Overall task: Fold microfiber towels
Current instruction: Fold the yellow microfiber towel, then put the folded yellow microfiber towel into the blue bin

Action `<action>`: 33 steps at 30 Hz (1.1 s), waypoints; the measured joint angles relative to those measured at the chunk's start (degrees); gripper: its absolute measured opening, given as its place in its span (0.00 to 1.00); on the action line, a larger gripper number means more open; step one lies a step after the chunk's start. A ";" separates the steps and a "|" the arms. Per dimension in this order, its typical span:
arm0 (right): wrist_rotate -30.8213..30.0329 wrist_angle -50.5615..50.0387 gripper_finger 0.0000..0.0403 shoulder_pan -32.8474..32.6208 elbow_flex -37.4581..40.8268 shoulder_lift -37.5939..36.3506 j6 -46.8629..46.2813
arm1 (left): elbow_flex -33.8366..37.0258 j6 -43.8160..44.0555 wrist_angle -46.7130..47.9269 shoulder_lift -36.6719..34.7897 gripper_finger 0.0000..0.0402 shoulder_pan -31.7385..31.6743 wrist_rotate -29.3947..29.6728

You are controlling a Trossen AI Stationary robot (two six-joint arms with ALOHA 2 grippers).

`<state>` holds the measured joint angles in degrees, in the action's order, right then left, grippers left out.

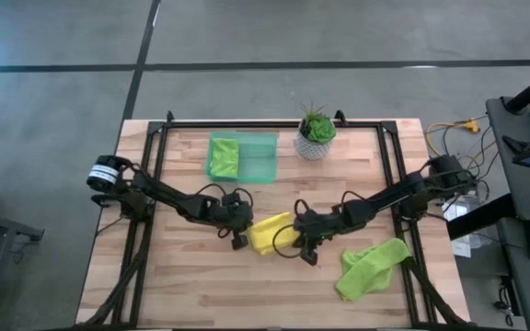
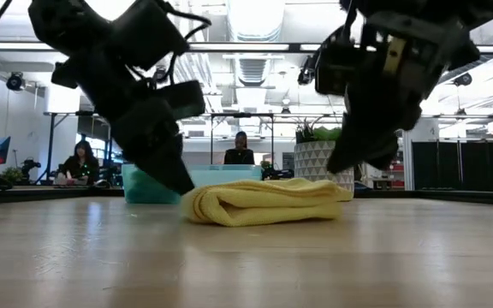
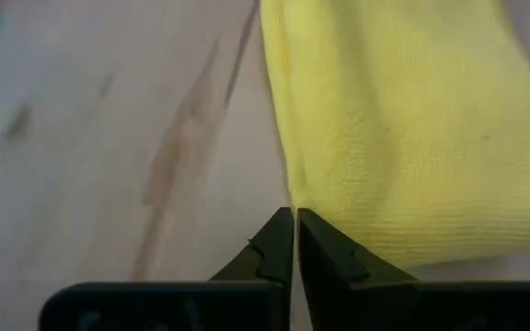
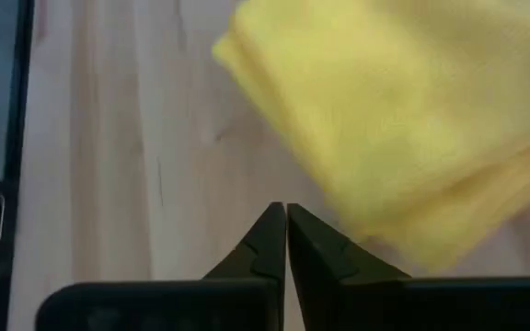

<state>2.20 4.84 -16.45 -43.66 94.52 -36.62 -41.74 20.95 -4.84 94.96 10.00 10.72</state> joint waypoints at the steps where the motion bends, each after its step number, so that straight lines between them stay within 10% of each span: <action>1: 0.87 -0.04 0.02 -0.04 -0.39 1.09 0.00 | 0.02 1.01 -0.33 0.67 0.00 0.03 -0.68; 14: -4.77 -2.86 0.02 7.74 -2.84 7.56 3.45 | -0.95 7.23 -13.61 4.05 0.00 3.34 -20.03; 22: -5.98 -12.15 0.02 7.98 0.36 -2.40 3.67 | 0.00 11.57 -13.36 1.10 0.00 3.81 -20.41; 33: -15.48 17.91 0.04 -5.15 11.07 -6.24 -24.39 | -0.82 2.51 -3.86 -6.26 0.00 -0.92 -20.39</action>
<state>-13.28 22.75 -21.60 -32.59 88.28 -61.01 -42.56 23.46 -8.71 88.70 9.08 -9.67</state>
